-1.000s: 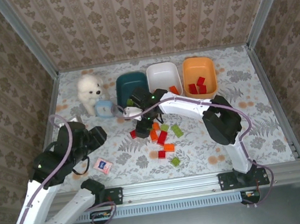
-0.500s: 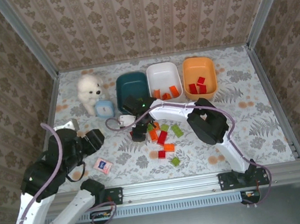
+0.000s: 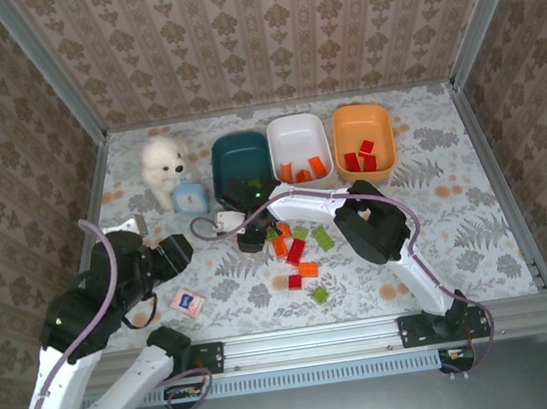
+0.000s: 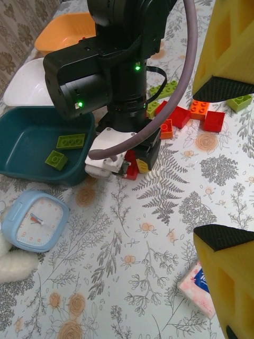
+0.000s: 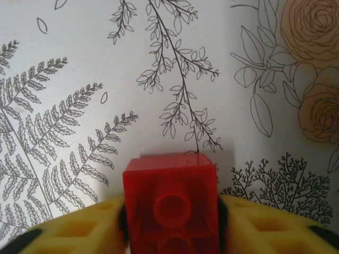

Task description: Sort the legos into containers by color

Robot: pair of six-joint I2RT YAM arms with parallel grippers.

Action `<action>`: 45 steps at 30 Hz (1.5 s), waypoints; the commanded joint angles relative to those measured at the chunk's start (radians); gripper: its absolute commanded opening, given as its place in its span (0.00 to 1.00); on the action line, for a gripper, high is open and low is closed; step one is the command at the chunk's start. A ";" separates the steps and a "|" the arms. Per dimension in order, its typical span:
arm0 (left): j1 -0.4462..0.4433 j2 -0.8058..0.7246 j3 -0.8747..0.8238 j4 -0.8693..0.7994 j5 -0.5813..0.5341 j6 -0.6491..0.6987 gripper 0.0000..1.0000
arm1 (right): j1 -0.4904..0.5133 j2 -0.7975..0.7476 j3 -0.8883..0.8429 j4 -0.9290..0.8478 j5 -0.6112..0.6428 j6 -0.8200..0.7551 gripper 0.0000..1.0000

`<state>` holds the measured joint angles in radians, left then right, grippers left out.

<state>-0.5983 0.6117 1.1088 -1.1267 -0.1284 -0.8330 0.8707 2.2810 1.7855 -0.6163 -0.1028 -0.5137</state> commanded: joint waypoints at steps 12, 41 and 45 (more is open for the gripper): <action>0.008 0.036 -0.023 0.100 0.055 0.058 0.66 | -0.015 -0.269 -0.103 0.071 -0.001 0.165 0.25; -0.085 0.764 0.187 0.616 0.377 0.229 0.65 | -0.749 -0.020 0.204 -0.077 0.080 0.843 0.28; -0.090 0.777 0.193 0.612 0.371 0.231 0.65 | -0.751 0.074 0.319 -0.155 0.077 0.848 0.29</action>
<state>-0.6815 1.3861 1.2671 -0.5285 0.2329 -0.6231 0.1139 2.3051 2.0365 -0.6743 -0.0292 0.3000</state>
